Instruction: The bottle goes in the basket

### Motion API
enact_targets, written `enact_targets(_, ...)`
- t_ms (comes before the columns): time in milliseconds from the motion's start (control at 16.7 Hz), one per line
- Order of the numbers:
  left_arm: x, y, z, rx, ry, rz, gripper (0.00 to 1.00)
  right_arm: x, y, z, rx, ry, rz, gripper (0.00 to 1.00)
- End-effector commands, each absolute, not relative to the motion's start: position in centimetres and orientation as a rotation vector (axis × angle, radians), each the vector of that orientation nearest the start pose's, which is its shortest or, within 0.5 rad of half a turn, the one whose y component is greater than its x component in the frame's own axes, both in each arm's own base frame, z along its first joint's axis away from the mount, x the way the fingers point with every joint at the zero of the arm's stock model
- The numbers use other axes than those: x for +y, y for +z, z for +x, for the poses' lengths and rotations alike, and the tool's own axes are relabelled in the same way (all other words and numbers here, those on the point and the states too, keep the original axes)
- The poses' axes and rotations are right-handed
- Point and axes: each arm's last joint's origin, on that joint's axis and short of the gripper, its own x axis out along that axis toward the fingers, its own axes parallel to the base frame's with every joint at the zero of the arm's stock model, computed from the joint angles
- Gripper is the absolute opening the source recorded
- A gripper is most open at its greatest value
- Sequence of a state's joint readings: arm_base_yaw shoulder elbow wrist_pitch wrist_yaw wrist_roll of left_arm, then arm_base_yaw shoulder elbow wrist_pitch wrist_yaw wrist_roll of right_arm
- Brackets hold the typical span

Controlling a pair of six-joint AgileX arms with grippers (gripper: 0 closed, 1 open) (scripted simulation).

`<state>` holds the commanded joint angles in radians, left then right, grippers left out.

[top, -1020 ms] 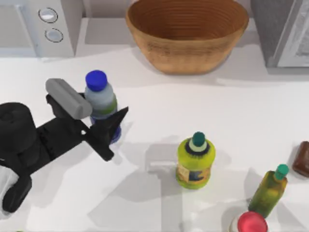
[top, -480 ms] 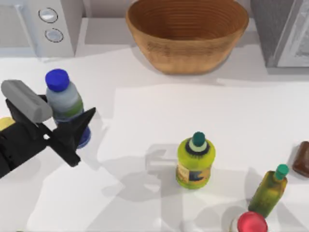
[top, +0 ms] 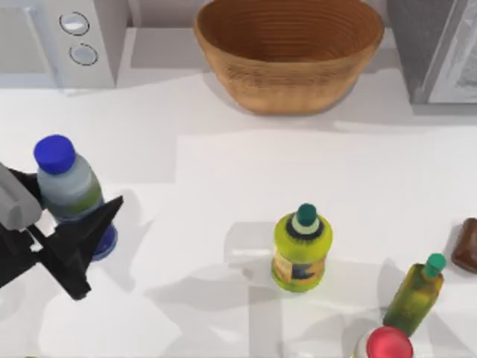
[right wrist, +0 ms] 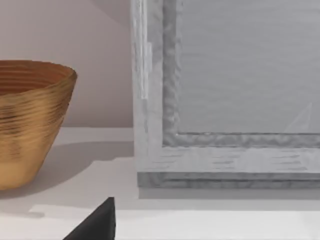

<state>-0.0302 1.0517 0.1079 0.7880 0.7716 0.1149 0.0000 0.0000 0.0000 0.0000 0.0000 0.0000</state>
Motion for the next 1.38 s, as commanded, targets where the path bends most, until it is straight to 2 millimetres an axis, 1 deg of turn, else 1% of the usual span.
enact_targets(360, -2.8, 15.1, 17.4, 0.102, -0.806, 0.039, 0.00, -0.1, 16.0, 10.6, 0.000, 0.000, 0.000, 1.00)
enact_targets(480, -2.9, 15.7, 18.0, 0.086, -0.811, 0.047, 0.00, -0.1, 16.0, 10.6, 0.000, 0.000, 0.000, 1.00)
enact_targets(600, -3.3, 16.9, 19.4, 0.070, -0.819, 0.054, 0.00, -0.1, 16.0, 10.6, 0.000, 0.000, 0.000, 1.00)
enact_targets(780, -4.2, 18.9, 22.4, 0.071, -0.828, 0.054, 0.00, -0.1, 16.0, 10.6, 0.000, 0.000, 0.000, 1.00)
enact_targets(960, -5.6, 20.9, 26.5, 0.089, -0.835, 0.049, 0.00, -0.1, 16.0, 10.6, 0.000, 0.000, 0.000, 1.00)
enact_targets(1140, -7.8, 22.8, 31.1, 0.104, -0.839, 0.048, 0.00, -0.1, 16.0, 10.6, 0.000, 0.000, 0.000, 1.00)
enact_targets(1380, -11.6, 25.1, 36.9, 0.111, -0.838, 0.051, 0.00, -0.1, 16.0, 10.6, 0.000, 0.000, 0.000, 1.00)
